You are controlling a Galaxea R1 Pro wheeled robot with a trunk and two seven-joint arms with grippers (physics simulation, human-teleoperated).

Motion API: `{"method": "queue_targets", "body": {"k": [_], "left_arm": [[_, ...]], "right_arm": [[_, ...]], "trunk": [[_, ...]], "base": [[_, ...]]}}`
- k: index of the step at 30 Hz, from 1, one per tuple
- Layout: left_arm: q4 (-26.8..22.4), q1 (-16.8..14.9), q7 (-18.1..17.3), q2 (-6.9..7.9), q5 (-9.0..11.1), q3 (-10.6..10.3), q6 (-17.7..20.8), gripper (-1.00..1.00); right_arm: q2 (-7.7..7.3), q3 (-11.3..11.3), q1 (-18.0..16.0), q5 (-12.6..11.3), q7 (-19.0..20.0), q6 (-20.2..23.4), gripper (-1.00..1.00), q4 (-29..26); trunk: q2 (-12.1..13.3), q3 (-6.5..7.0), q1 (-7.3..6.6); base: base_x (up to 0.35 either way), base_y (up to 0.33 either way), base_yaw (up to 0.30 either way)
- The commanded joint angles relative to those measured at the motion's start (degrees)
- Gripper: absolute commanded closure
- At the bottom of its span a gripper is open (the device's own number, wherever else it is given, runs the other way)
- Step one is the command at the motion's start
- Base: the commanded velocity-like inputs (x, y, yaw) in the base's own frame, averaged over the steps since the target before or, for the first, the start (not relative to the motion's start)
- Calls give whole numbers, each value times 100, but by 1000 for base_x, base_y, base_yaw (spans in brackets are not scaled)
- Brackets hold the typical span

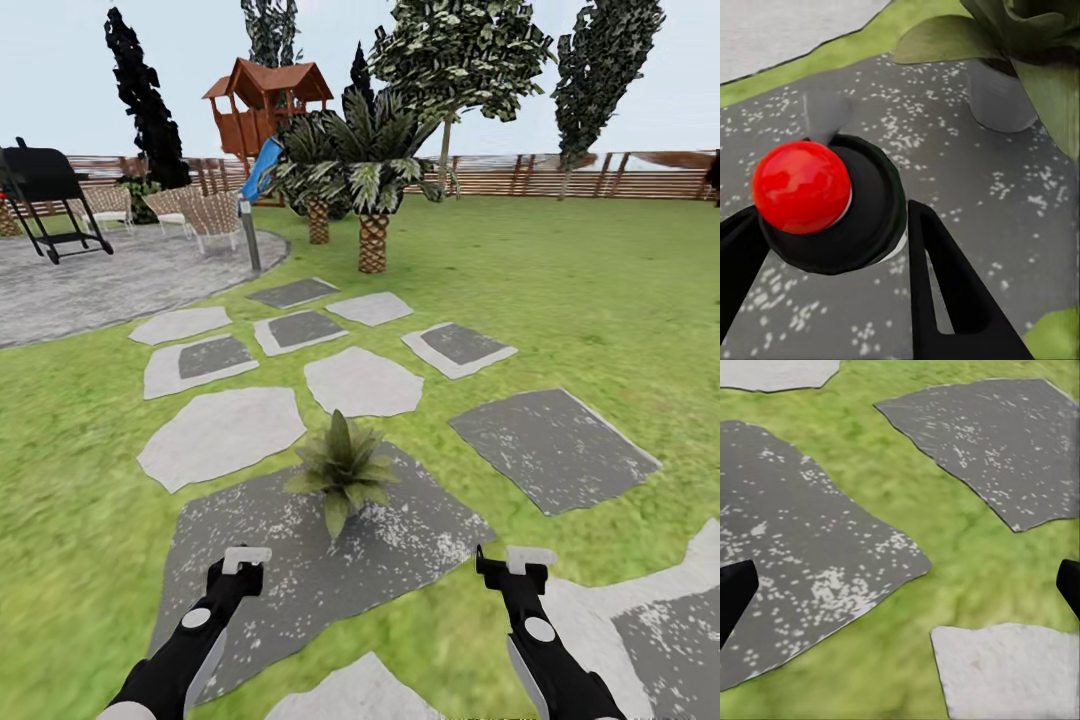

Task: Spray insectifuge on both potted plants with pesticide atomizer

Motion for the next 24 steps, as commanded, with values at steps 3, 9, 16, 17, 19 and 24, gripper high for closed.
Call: {"method": "queue_targets", "body": {"k": [3, 9, 16, 17, 19, 24], "left_arm": [[-2, 0, -233, 29, -100, -281, 276, 100], [-1, -50, -1478, 266, -293, -560, 688, 100], [-8, -79, -3795, 1103, -644, -569, 673, 100], [-8, -80, -3951, 1146, -717, -569, 661, 100], [-13, -83, -4253, 1202, -910, -567, 644, 100], [-137, -89, -4656, 1233, -1582, -567, 606, 100]], "right_arm": [[2, -1, -4, 53, -15, -3, -100, 7], [-5, 127, -4, 202, 186, 1, -100, -10], [-7, 505, -6, 1947, 2319, -6, -100, -54], [-7, 506, -7, 2075, 2551, -6, -100, -56], [-7, 507, -8, 2224, 2911, -12, -100, -49], [-7, 509, -6, 2317, 3248, -23, -100, -24]], "trunk": [[-2, 2, -1], [-2, 3, -1], [-2, 3, -1], [-2, 3, -1], [-2, 3, -1], [-2, 3, -1]], "base": [[0, 0, -30], [0, 0, -4], [0, 0, 0], [0, 0, 0], [0, 0, 0], [0, 0, 0]]}}
